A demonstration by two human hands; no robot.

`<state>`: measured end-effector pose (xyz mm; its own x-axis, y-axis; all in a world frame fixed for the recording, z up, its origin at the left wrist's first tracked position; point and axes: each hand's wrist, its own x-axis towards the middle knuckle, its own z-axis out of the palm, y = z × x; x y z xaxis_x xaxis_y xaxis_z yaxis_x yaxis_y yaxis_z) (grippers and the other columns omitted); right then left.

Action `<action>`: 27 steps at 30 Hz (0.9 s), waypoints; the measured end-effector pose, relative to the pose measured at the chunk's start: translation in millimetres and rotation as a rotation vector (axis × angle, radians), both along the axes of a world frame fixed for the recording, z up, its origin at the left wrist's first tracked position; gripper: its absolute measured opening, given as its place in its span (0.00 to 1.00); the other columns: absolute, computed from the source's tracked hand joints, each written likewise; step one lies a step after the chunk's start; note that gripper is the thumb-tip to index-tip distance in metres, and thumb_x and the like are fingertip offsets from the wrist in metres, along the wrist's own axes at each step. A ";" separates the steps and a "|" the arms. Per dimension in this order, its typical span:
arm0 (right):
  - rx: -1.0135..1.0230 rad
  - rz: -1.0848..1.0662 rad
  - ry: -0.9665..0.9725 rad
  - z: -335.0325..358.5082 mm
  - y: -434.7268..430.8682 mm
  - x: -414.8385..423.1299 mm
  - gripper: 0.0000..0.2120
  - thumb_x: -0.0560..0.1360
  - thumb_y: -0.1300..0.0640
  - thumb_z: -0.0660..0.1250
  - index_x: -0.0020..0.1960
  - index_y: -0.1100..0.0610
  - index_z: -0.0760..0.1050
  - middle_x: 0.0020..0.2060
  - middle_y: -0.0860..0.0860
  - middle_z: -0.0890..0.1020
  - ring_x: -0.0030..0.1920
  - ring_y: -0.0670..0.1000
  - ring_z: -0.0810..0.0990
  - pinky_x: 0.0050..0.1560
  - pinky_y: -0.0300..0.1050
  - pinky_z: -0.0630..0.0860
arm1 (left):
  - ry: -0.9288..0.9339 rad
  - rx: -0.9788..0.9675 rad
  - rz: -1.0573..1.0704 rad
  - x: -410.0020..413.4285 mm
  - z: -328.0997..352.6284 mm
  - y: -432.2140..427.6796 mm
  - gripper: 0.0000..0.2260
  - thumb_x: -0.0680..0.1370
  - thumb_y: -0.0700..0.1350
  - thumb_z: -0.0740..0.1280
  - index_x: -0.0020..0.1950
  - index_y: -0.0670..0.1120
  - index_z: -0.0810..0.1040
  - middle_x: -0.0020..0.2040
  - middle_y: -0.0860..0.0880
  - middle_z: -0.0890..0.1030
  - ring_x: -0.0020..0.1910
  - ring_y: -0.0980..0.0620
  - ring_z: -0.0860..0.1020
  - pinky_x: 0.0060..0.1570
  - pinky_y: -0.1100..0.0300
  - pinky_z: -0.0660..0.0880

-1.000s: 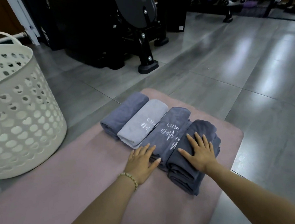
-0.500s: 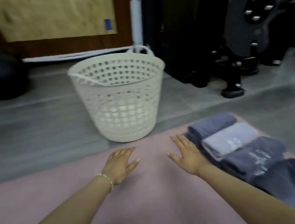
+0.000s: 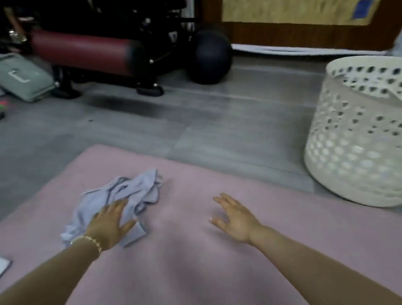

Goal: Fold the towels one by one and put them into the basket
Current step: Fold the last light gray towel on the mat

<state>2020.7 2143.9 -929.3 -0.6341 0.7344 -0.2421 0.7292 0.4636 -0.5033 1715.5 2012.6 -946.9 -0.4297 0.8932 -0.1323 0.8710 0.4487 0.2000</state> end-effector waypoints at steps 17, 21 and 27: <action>-0.515 -0.110 0.255 -81.7 -67.2 -190.1 0.24 0.75 0.42 0.65 0.68 0.47 0.68 0.60 0.42 0.73 0.62 0.45 0.71 0.66 0.44 0.68 | -0.165 -0.032 0.423 -86.2 -80.6 -57.1 0.25 0.74 0.62 0.64 0.65 0.49 0.71 0.61 0.44 0.74 0.62 0.41 0.69 0.61 0.53 0.66; -0.604 -0.204 0.390 -89.6 -65.3 -222.7 0.28 0.62 0.28 0.66 0.58 0.39 0.73 0.56 0.40 0.79 0.59 0.45 0.77 0.62 0.50 0.74 | -0.311 0.134 0.526 -89.7 -92.9 -58.6 0.19 0.73 0.59 0.68 0.57 0.47 0.76 0.60 0.42 0.73 0.65 0.42 0.68 0.65 0.55 0.63; -0.692 -0.471 0.408 -93.5 -66.5 -270.2 0.42 0.55 0.25 0.64 0.58 0.52 0.78 0.55 0.50 0.82 0.55 0.54 0.80 0.59 0.52 0.76 | -0.823 0.412 0.630 -69.2 -88.5 -42.4 0.31 0.72 0.52 0.72 0.66 0.43 0.59 0.48 0.45 0.77 0.46 0.45 0.77 0.52 0.52 0.74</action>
